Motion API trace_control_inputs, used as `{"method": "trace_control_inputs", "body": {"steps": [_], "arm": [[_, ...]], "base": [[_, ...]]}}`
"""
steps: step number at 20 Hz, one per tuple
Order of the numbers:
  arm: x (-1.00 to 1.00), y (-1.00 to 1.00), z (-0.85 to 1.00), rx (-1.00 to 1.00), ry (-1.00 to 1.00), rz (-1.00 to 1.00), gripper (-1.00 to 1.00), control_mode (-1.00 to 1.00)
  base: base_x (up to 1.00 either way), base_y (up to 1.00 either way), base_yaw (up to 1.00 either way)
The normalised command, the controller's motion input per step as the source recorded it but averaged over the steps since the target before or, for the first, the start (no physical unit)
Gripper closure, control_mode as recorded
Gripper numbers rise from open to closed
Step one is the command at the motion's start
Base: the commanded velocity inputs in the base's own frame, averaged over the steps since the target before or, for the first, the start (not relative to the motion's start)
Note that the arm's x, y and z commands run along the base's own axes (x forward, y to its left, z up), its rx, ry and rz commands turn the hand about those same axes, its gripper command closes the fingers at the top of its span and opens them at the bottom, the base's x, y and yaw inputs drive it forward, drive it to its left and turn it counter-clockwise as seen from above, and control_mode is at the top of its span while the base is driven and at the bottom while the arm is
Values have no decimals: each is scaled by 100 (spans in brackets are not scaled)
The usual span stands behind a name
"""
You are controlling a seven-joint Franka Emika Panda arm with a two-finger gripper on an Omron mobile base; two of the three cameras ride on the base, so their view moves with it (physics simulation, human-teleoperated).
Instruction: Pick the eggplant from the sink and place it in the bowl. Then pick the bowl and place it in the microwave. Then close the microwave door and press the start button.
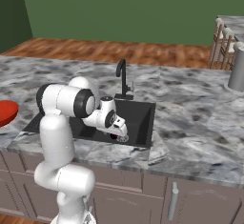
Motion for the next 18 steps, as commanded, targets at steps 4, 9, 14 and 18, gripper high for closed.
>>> {"method": "trace_control_inputs", "body": {"steps": [4, 9, 14, 18], "arm": [[38, 0, -25, 0, -1, 0, -100, -100], [36, 0, -21, 0, 0, 0, -100, -100], [39, 0, -19, 0, 0, 0, -100, -100], [39, 0, -20, 0, 0, 0, -100, -100]], "base": [[0, 0, 0], [0, 0, 0], [0, 0, 0], [0, 0, 0]]}}
